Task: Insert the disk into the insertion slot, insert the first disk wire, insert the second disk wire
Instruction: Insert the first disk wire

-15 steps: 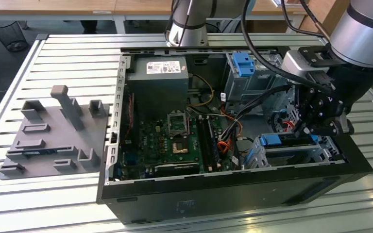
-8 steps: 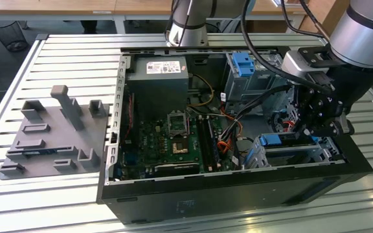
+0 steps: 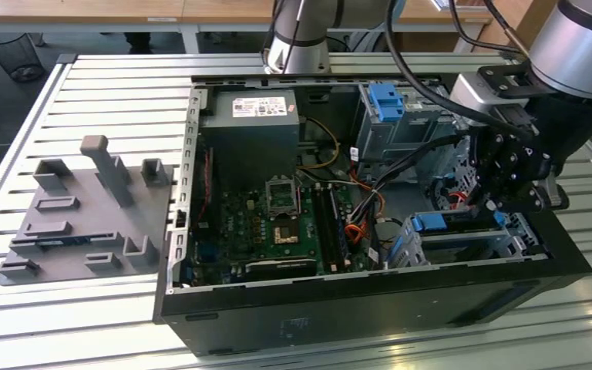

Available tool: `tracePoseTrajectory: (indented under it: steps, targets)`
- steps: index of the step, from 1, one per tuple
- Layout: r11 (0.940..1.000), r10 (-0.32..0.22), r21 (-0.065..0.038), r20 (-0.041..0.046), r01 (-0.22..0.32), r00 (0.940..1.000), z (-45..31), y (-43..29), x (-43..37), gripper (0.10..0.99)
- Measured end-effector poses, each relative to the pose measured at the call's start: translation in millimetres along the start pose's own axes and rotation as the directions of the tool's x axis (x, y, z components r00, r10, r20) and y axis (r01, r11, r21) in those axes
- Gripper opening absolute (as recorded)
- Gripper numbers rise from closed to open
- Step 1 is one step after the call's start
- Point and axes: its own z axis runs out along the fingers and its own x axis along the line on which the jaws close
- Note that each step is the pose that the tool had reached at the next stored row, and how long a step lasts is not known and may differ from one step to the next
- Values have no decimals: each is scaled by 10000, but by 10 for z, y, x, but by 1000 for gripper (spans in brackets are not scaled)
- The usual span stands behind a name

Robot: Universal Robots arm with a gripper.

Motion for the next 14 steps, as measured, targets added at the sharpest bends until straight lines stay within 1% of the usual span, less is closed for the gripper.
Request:
tracePoseTrajectory:
  steps: [5,7,14]
  targets:
    - [10000,0,-1,1,0,10000,-29,-1,1,224]
    - [10000,0,-1,2,0,10000,-34,-1,1,106]
    - [10000,0,-1,0,0,10000,-48,-2,1,106]
